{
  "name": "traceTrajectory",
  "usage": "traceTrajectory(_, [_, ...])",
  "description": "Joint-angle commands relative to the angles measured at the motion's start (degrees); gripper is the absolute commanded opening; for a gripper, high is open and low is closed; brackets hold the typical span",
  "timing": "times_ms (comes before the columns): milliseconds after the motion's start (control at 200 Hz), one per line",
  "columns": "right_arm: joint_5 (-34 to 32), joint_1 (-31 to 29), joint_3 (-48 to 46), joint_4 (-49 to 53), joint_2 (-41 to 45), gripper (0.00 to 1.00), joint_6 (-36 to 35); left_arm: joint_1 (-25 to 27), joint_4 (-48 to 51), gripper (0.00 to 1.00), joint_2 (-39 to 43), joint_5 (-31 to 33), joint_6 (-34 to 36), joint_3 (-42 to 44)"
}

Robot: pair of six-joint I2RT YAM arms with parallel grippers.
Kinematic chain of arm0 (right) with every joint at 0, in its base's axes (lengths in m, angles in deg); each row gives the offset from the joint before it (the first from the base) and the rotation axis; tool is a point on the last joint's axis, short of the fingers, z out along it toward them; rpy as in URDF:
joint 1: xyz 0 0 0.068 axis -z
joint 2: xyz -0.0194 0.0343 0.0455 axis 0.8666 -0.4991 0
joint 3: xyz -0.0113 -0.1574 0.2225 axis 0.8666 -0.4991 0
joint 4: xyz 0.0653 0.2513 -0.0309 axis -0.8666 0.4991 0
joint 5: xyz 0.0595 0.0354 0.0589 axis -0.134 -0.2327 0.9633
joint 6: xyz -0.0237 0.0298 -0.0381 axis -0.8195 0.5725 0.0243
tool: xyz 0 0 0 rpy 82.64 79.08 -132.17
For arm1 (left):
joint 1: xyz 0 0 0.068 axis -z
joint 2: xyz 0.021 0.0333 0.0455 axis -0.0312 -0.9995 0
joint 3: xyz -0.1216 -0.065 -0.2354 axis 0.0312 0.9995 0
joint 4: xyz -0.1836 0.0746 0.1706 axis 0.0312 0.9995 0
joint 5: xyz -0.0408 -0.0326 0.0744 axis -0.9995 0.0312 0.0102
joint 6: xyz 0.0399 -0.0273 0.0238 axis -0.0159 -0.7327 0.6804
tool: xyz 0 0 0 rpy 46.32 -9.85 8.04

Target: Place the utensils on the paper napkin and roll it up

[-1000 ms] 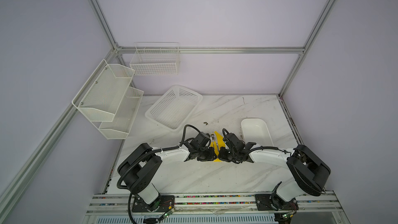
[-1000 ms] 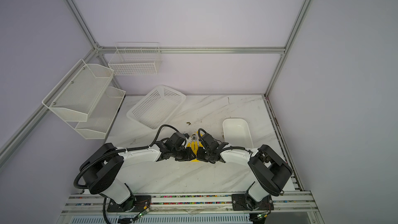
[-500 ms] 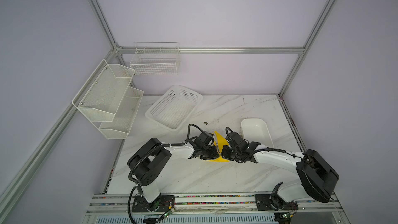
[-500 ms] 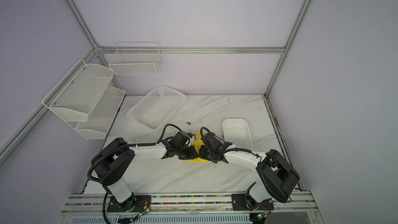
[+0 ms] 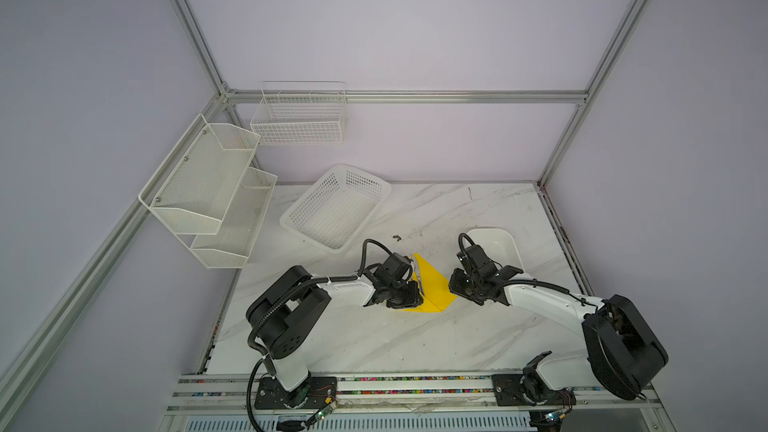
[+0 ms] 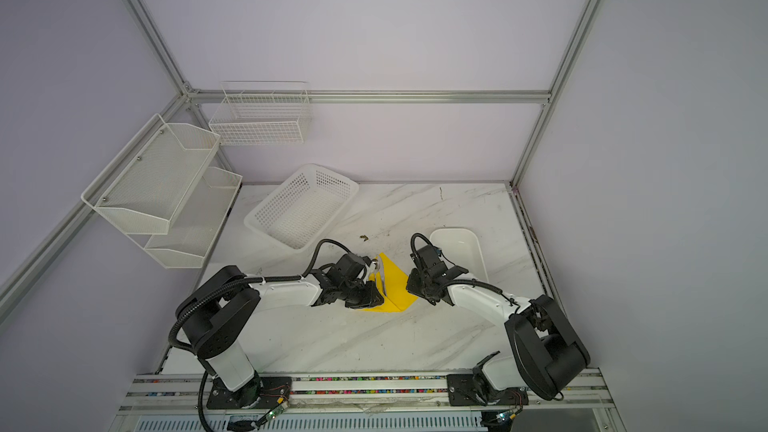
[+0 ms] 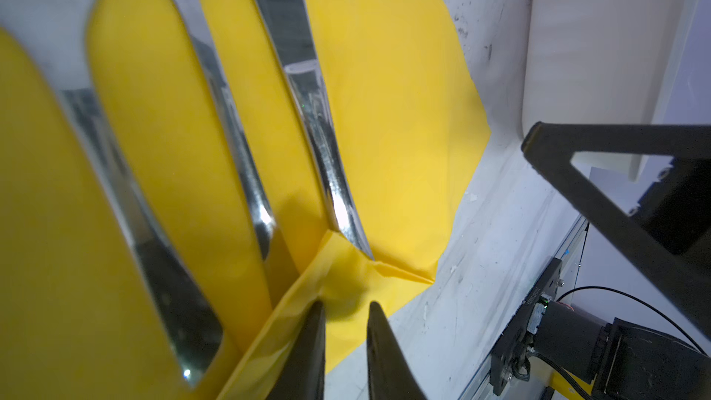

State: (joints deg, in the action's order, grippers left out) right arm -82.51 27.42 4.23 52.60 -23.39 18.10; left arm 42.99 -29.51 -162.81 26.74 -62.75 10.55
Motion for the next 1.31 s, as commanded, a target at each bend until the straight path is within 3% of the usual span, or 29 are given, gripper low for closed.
traceTrajectory(0, [-1.59,0.87,0.36,1.70,-1.03,0.37,-1.59,0.23,-0.66,0.21,1.98,-0.32,0.11,-2.87])
traceTrajectory(285, [-2.14,1.88,0.27,1.36,-3.61,0.39,-3.39,0.23,-0.48,0.21,2.17,-0.45,0.19,-2.78])
traceTrajectory(615, [2.71,1.97,-0.06,-1.57,-7.37,0.40,-5.75,0.20,-0.46,0.21,2.34,-0.42,0.19,-2.71])
traceTrajectory(900, [14.13,1.97,-3.78,-8.65,-4.82,0.38,-7.42,0.25,-0.43,0.21,2.35,-0.32,0.26,-2.61])
traceTrajectory(1300, [22.76,2.30,-6.21,-15.42,-1.84,0.38,-4.62,0.20,-0.19,0.21,2.57,-0.36,0.19,-2.52])
